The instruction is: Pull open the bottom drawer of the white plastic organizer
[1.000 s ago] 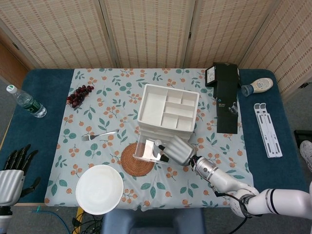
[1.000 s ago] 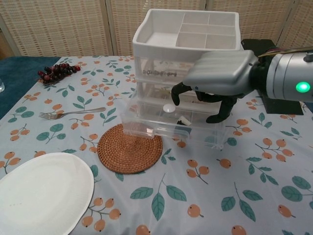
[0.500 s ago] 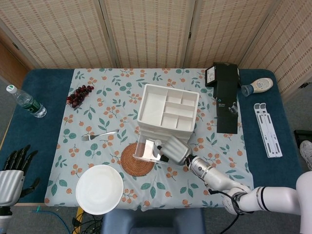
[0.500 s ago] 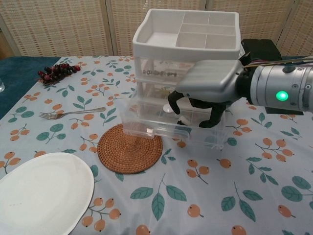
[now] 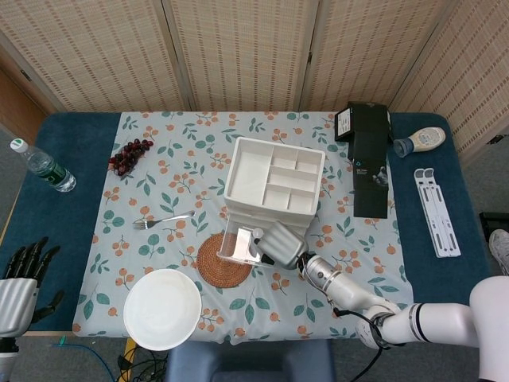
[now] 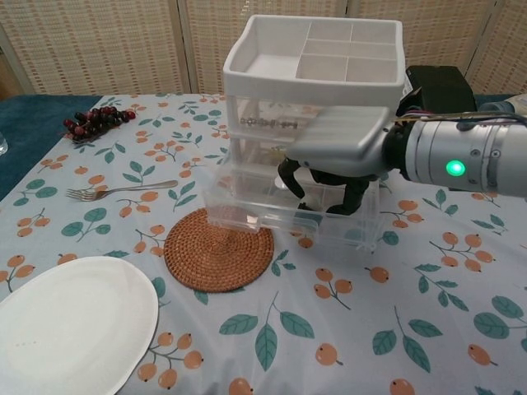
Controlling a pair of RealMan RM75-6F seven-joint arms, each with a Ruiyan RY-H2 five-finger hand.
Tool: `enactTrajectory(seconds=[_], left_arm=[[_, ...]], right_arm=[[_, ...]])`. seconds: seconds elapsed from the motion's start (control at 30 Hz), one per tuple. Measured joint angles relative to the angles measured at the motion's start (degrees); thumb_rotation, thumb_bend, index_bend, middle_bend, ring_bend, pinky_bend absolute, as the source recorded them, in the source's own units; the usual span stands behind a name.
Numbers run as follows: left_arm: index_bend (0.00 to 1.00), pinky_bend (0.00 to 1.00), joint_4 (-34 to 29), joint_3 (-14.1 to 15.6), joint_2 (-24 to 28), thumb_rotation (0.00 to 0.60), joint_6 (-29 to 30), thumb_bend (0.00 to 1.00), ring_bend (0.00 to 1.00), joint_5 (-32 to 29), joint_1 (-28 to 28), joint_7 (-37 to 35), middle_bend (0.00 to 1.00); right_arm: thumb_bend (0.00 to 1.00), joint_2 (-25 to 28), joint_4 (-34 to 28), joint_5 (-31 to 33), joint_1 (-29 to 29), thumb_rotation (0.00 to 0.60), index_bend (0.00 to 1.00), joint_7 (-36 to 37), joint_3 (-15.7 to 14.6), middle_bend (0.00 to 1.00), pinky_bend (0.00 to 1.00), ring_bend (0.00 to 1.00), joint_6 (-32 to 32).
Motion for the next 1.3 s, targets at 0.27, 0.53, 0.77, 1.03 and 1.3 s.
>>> enactTrajectory(seconds=[0.27, 0.53, 0.77, 1.03, 1.3], left_arm=[[0.11, 0.06, 0.24, 0.03, -0.01, 0.6, 0.04, 0.29, 0.02, -0.06, 0.13, -0.2, 0.0], [0.11, 0.06, 0.52, 0.06, -0.09, 0.6, 0.06, 0.29, 0.02, -0.05, 0.21, -0.44, 0.0], [0.11, 0.06, 0.75, 0.05, -0.13, 0.6, 0.16, 0.29, 0.02, -0.13, 0.34, -0.63, 0.0], [0.11, 0.06, 0.81, 0.05, -0.15, 0.6, 0.07, 0.29, 0.02, -0.1, 0.32, -0.69, 0.0], [0.11, 0.06, 0.47, -0.06, -0.05, 0.6, 0.09, 0.29, 0.02, 0.05, 0.22, -0.59, 0.0]], right_arm=[[0.29, -0.97, 0.79, 0.89, 0.51, 0.6, 0.45, -0.86, -0.38, 0.93, 1.0, 1.0, 0.54], [0.29, -1.46, 0.94, 1.37, 0.83, 0.6, 0.47, -1.32, -0.74, 0.93, 1.0, 1.0, 1.04], [0.31, -1.91, 1.36, 1.89, 1.18, 0.6, 0.5, -1.71, -1.0, 0.93, 1.0, 1.0, 1.24], [0.32, -2.02, 1.31, 1.78, 1.29, 0.6, 0.52, -1.58, -1.15, 0.94, 1.0, 1.0, 1.77], [0.32, -0.15, -1.01, -0.47, 0.54, 0.6, 0.52, -0.6, -0.92, 0.94, 1.0, 1.0, 4.16]])
